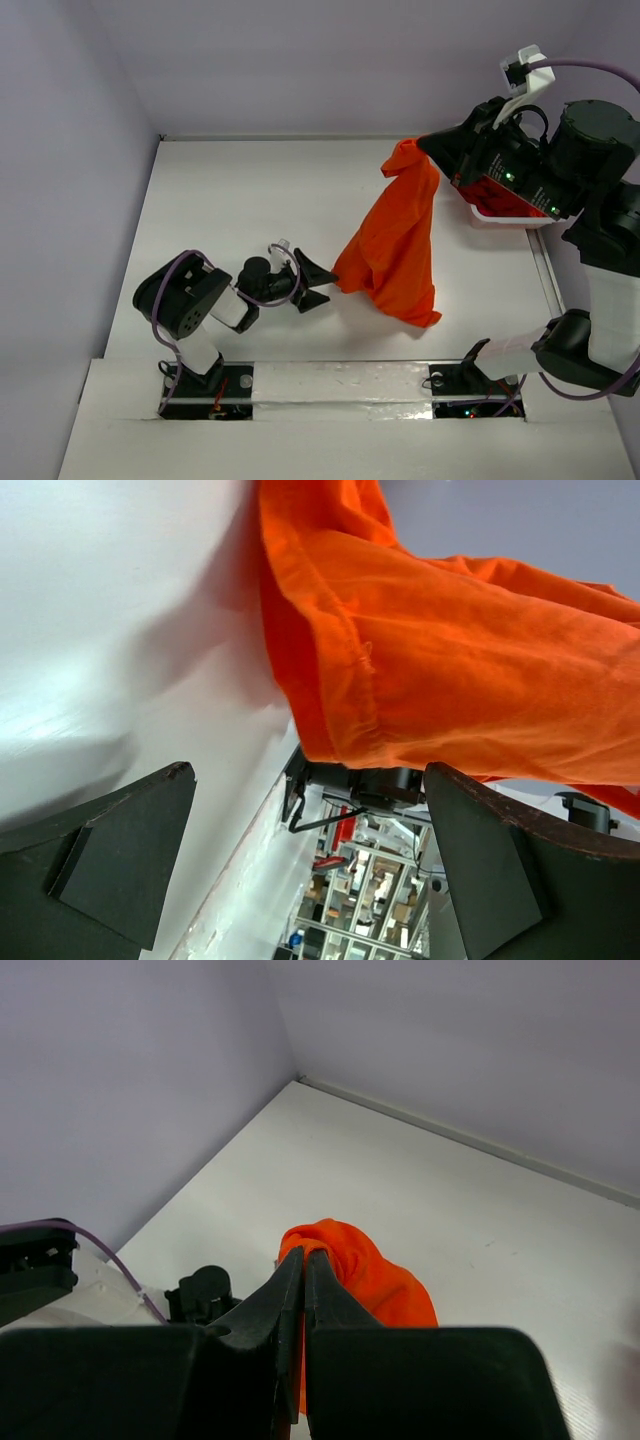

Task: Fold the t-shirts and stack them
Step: Flatten out the tshirt

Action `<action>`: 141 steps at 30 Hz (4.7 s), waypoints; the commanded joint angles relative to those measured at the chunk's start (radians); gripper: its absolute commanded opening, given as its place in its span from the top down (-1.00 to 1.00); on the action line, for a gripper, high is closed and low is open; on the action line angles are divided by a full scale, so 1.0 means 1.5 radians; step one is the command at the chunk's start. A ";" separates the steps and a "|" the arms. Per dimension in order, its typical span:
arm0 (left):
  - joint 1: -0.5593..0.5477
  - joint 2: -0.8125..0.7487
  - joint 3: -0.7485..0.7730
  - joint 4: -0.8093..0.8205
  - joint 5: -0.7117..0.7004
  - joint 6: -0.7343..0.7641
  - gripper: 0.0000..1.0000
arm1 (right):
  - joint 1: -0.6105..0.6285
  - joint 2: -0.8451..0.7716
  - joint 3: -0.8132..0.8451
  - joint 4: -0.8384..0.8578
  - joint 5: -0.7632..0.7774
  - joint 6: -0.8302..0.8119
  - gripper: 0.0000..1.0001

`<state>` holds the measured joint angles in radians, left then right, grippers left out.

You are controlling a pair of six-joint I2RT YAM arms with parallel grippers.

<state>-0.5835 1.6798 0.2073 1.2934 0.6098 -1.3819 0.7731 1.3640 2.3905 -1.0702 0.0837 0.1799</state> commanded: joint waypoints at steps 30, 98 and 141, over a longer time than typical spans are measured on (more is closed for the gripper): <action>-0.011 -0.037 0.109 0.493 0.008 -0.037 -0.62 | 0.002 0.011 0.014 0.049 0.008 -0.014 1.00; 0.004 -0.193 0.157 0.180 0.030 0.048 1.00 | 0.002 -0.001 0.013 0.060 0.083 -0.009 1.00; 0.303 -0.434 0.474 -0.701 -0.122 0.362 1.00 | -0.348 -0.002 -0.183 0.080 0.307 0.145 1.00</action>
<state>-0.1482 1.0229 0.8436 0.2558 0.4332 -0.8803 0.2813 1.3609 2.1208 -1.0294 0.5365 0.3824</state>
